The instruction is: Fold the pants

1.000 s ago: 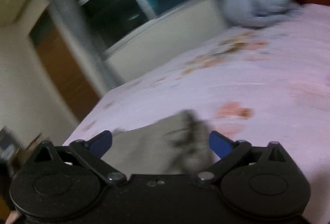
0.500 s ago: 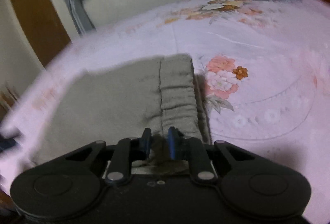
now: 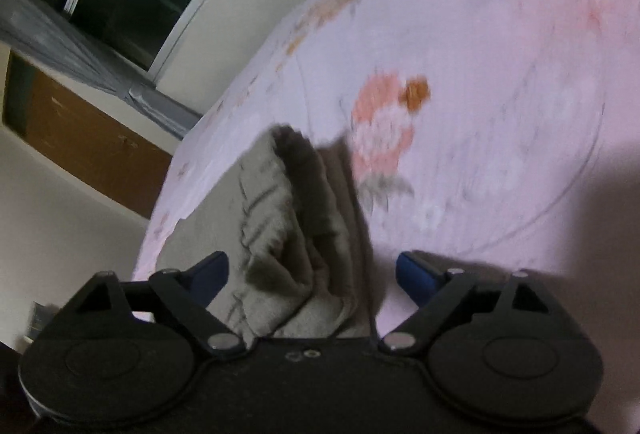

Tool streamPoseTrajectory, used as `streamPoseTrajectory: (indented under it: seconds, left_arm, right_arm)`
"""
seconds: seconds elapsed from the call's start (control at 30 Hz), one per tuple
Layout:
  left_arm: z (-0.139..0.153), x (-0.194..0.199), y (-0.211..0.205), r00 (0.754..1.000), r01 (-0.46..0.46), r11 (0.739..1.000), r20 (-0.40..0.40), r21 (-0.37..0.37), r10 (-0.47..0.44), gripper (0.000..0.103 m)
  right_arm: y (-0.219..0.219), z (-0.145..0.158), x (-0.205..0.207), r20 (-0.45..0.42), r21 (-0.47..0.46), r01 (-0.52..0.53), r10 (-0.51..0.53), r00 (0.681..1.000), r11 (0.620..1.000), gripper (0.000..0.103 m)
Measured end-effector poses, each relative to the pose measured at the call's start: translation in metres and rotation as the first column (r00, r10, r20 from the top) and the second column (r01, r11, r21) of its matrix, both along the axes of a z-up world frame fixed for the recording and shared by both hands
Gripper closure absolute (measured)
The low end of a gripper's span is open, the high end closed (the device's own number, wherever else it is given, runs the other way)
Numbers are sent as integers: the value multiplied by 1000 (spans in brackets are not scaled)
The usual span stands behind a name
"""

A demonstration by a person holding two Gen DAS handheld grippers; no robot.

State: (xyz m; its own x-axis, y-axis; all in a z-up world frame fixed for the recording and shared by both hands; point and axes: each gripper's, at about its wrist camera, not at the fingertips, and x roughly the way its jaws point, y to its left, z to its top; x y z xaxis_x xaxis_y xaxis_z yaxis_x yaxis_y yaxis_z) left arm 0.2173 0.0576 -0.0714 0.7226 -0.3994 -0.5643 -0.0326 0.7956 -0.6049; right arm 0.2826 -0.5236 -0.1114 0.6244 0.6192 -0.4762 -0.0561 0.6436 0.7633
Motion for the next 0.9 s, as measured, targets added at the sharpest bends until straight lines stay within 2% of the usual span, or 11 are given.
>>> streamPoseTrajectory:
  seconds: [0.13, 0.33, 0.47, 0.5, 0.53, 0.57, 0.6, 0.63, 0.73, 0.8, 0.9]
  left_arm:
    - [-11, 14, -7, 1000, 8, 1000, -7, -24, -9, 0]
    - [-26, 34, 0, 1000, 11, 981, -17, -192, -14, 1]
    - [-32, 47, -8, 999, 30, 971, -33, -237, -38, 3]
    - [-32, 49, -12, 998, 35, 973, -40, -226, -46, 15]
    - [-32, 52, -17, 997, 38, 978, -59, -206, -51, 32]
    - [-33, 54, -21, 995, 41, 983, -77, -181, -56, 44]
    - [-34, 55, -23, 995, 43, 985, -87, -170, -58, 61]
    - [-35, 56, -22, 994, 43, 983, -88, -180, -59, 68]
    - [-33, 53, -24, 996, 57, 982, -63, -180, -69, 76]
    - [-27, 49, -27, 998, 55, 983, -34, -173, -62, 78]
    - [-11, 45, -30, 998, 52, 983, 32, -177, -47, 79]
  right_arm:
    - [10, -7, 13, -10, 38, -43, 44, 999, 998, 19]
    - [16, -10, 32, -31, 81, -105, 108, 994, 991, 17]
    - [24, -7, 42, -32, 98, -184, 188, 982, 978, 15]
    - [26, -7, 45, -35, 108, -211, 216, 976, 971, 15]
    - [26, -7, 48, -41, 122, -227, 234, 971, 966, 17]
    - [26, -6, 50, -49, 129, -238, 246, 968, 963, 20]
    - [25, -5, 51, -59, 119, -240, 248, 967, 963, 35]
    - [25, -4, 52, -68, 95, -250, 257, 964, 963, 53]
    - [25, 6, 52, -41, 63, -310, 313, 949, 949, 62]
    - [30, 19, 47, 5, 11, -331, 331, 943, 943, 64]
    - [34, 42, 42, 78, -16, -346, 346, 935, 938, 66]
